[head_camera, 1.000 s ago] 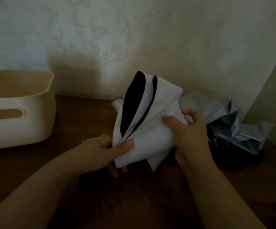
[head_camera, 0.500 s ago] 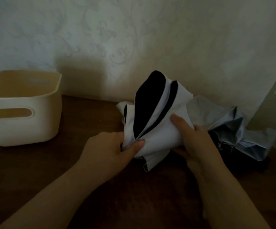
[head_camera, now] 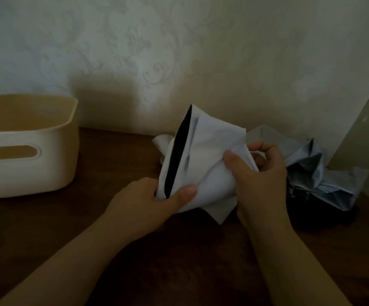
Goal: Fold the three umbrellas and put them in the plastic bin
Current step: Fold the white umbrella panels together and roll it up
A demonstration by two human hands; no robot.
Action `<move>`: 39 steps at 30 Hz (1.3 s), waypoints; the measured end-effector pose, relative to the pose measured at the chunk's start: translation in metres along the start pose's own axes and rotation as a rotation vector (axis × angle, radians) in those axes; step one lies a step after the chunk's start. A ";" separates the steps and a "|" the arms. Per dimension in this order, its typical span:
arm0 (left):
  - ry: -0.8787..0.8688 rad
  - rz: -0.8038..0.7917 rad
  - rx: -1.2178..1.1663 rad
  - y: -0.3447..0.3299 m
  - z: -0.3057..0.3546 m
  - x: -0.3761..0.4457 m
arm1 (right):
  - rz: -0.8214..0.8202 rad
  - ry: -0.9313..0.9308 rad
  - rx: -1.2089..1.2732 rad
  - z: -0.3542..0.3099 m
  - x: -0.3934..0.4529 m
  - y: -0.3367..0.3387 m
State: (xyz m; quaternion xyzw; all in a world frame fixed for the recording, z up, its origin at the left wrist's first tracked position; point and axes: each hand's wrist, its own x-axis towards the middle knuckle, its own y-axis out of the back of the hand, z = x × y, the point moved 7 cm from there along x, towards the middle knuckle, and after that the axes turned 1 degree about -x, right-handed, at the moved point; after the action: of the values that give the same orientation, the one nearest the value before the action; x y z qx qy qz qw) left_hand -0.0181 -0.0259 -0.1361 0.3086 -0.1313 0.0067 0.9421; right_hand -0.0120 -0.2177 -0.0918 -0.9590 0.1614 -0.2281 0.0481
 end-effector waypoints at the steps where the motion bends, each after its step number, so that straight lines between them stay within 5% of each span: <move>1: 0.001 -0.018 -0.043 -0.002 -0.001 0.001 | 0.006 0.020 -0.006 -0.002 0.000 0.000; 7: -0.050 -0.053 -0.158 -0.004 0.009 0.000 | 0.028 0.001 0.047 0.000 0.002 0.003; 13: 0.210 -0.128 -0.432 -0.016 -0.005 0.007 | 0.027 -0.033 0.011 0.005 0.003 0.004; 16: 0.150 -0.229 -0.374 -0.022 0.004 0.000 | -0.028 0.001 0.015 0.003 0.000 -0.002; 19: 0.166 -0.141 -0.320 -0.013 0.004 -0.003 | -0.069 0.026 0.047 -0.003 0.000 -0.005; 25: 0.004 0.194 0.114 0.010 0.009 -0.005 | -0.020 -0.249 0.040 0.021 0.000 -0.004; 28: -0.278 0.360 0.464 0.019 0.029 -0.011 | -0.092 -0.375 -0.011 0.023 -0.004 -0.007; 34: -0.652 0.521 0.570 0.017 0.049 -0.027 | -0.082 -0.370 -0.067 0.021 0.001 0.001; 36: -0.627 0.483 0.523 0.016 0.050 -0.027 | -0.003 -0.278 -0.043 0.017 0.004 0.007; 39: -0.322 0.309 0.314 0.017 0.038 -0.016 | 0.039 -0.101 -0.062 0.002 0.005 0.009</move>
State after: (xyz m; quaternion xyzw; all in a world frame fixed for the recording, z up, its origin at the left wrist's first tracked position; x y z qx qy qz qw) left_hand -0.0445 -0.0338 -0.1008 0.4244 -0.3221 0.1213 0.8375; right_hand -0.0093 -0.2284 -0.0929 -0.9669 0.1846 -0.1734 0.0306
